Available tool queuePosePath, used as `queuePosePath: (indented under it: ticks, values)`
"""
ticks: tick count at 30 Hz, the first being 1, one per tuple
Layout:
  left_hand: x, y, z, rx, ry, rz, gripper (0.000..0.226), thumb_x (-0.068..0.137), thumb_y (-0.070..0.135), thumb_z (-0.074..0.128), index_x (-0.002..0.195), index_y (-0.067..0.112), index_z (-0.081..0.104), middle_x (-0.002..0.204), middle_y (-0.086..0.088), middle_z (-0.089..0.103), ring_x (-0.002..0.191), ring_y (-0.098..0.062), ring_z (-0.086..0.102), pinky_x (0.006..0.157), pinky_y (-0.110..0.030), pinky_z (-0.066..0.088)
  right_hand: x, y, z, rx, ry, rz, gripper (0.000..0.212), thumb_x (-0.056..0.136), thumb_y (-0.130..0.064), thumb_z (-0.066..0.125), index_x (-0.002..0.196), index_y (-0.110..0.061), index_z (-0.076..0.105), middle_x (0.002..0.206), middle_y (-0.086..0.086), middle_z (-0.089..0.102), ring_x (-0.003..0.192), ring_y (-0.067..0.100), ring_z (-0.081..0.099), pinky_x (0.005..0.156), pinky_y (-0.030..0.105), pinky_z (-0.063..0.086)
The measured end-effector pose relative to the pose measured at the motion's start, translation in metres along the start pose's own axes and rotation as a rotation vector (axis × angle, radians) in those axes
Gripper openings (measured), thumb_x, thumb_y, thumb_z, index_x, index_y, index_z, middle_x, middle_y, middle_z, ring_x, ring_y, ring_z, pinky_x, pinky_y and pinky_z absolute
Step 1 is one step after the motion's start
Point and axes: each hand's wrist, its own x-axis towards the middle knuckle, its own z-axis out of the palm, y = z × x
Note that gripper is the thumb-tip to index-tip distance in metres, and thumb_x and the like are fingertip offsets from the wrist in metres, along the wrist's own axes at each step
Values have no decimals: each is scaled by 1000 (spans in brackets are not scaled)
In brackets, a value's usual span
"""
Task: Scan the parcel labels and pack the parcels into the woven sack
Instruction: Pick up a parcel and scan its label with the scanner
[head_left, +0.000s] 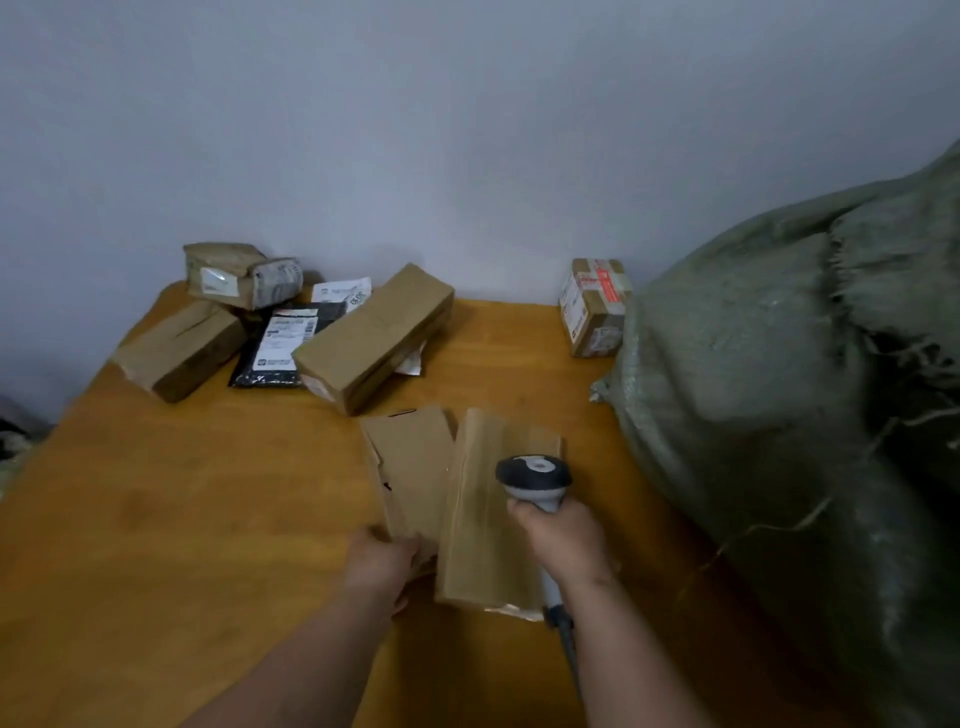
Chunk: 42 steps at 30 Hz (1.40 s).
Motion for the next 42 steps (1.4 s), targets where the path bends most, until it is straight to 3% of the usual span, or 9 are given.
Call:
queuePosePath:
  ticks: [4, 11, 17, 22, 31, 34, 37, 39, 42]
  values:
    - [-27, -37, -14, 476, 336, 270, 77, 89, 47, 65, 154, 29, 27, 147, -11, 36, 135, -34, 36, 109, -49, 38, -14, 23, 7, 85, 15, 32, 46, 82, -56, 67, 113, -22, 67, 118, 6, 61, 113, 33, 58, 103, 49, 44]
    - [-64, -52, 12, 430, 196, 386, 59, 98, 41, 55, 150, 19, 39, 154, -8, 28, 139, -29, 35, 112, -38, 36, -44, 56, 15, 480, -212, 115, 51, 86, -39, 75, 128, -16, 59, 123, 11, 65, 115, 33, 59, 105, 51, 47]
    - [-97, -47, -1, -132, 10, 460, 28, 89, 30, 73, 112, 29, 58, 111, 4, 66, 97, -16, 64, 72, -32, 57, -58, 53, -4, 621, -134, 103, 42, 86, -40, 76, 120, -22, 60, 124, 6, 63, 119, 33, 57, 105, 49, 45]
    - [-120, -29, -17, 187, 327, 786, 39, 88, 23, 73, 123, 33, 59, 111, 10, 64, 102, -13, 61, 82, -39, 59, -73, 25, -6, 794, -130, -21, 45, 88, -35, 76, 127, -18, 62, 121, 1, 67, 107, 20, 66, 91, 41, 48]
    - [-159, -33, -20, 643, 257, 1347, 60, 74, 21, 74, 132, 24, 60, 114, 6, 69, 105, -19, 62, 90, -34, 46, -112, -9, -1, 843, -97, -176, 30, 75, -10, 85, 101, -13, 70, 97, 11, 77, 86, 30, 75, 81, 51, 61]
    - [-169, -31, -26, 568, 127, 1282, 59, 79, 55, 55, 135, 37, 52, 119, 20, 62, 112, -3, 52, 99, -26, 36, -117, -6, -6, 909, -49, -160, 40, 73, 6, 78, 108, -9, 66, 91, 13, 78, 72, 29, 76, 57, 41, 62]
    - [-164, -29, -40, 267, 194, 1088, 48, 86, 58, 52, 129, 36, 57, 122, 14, 62, 115, -10, 50, 102, -37, 38, -123, -5, -11, 933, -43, -175, 39, 75, 6, 76, 108, -11, 66, 89, 13, 78, 72, 30, 76, 63, 45, 63]
    - [-151, -24, -59, 145, 342, 795, 54, 90, 51, 60, 140, 31, 51, 138, 4, 54, 127, -18, 44, 110, -47, 34, -126, -5, -16, 955, -40, -204, 30, 77, 5, 75, 100, -12, 65, 84, 11, 78, 67, 27, 76, 59, 41, 62]
    - [-141, -22, -84, -195, -7, 270, 66, 89, 51, 66, 144, 21, 47, 137, -1, 59, 124, -26, 54, 105, -46, 39, -130, -5, -22, 977, -71, -243, 27, 77, 3, 75, 95, -14, 66, 82, 10, 78, 69, 28, 76, 65, 47, 62]
